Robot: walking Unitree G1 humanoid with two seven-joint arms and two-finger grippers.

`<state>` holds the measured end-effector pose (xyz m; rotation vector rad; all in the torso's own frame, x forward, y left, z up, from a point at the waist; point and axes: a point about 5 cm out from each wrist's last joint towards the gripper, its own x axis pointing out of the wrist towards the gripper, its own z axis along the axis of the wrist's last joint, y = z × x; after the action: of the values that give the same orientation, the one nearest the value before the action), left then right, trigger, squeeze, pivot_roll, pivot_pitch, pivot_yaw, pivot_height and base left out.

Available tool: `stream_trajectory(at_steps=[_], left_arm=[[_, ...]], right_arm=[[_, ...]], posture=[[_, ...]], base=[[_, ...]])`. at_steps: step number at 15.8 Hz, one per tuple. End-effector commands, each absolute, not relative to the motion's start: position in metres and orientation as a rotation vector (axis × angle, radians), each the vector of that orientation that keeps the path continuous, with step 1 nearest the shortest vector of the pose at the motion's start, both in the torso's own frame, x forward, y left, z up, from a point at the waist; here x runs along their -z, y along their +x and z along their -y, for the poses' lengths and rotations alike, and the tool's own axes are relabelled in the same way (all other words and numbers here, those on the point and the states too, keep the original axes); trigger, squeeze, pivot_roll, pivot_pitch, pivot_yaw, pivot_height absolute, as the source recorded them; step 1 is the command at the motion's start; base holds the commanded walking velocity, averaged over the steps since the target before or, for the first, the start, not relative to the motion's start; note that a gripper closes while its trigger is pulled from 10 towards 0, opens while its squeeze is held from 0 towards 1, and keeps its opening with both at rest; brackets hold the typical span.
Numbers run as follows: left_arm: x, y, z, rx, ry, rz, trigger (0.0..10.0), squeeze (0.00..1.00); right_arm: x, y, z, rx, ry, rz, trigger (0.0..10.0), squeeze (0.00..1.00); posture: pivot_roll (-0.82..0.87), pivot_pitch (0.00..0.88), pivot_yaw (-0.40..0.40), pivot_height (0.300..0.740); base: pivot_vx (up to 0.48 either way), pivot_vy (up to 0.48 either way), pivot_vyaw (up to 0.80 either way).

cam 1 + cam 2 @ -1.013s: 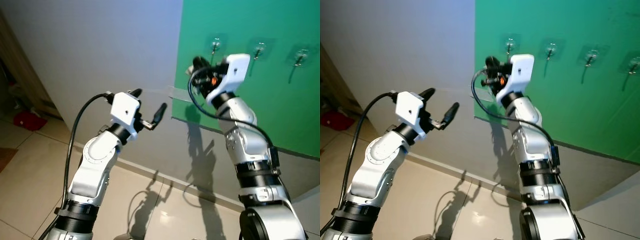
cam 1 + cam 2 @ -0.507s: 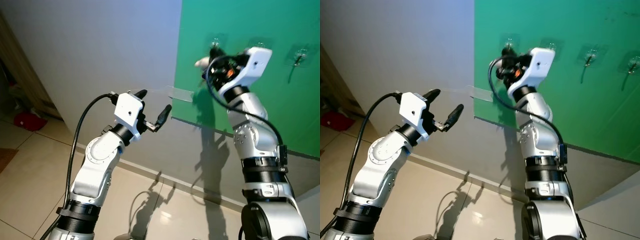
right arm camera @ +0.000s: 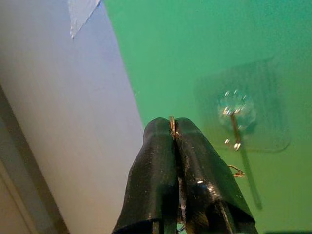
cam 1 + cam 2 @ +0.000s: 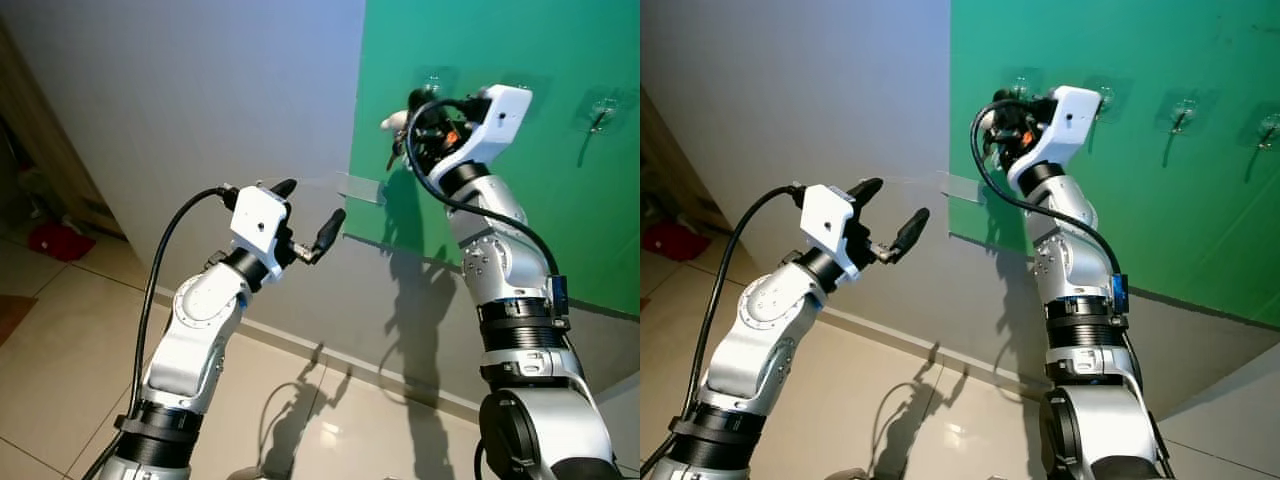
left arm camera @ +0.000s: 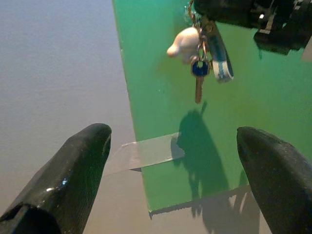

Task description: Hang keys on a hook

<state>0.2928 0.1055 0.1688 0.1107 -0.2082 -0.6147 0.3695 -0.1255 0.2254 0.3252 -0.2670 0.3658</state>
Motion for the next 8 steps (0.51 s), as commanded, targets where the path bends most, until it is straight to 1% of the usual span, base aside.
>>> stream_trajectory(at_steps=[1,8], left_arm=[[-0.1706,0.2898,-0.1031,0.626,0.124,0.213,10.0,0.00],[-0.1683,0.2846,-0.1008,0.635,0.119,0.203,10.0,0.00]], right_arm=[[-0.2332,0.3726,0.1224,-0.378,0.334,0.285,10.0,0.00],[-0.2248,0.3770,0.1308,-0.301,0.356,0.259,10.0,0.00]], posture=[[-0.03,0.000,-0.020,0.740],[-0.03,0.000,-0.023,0.740]], base=[[0.000,0.000,0.00],[0.000,0.000,0.00]])
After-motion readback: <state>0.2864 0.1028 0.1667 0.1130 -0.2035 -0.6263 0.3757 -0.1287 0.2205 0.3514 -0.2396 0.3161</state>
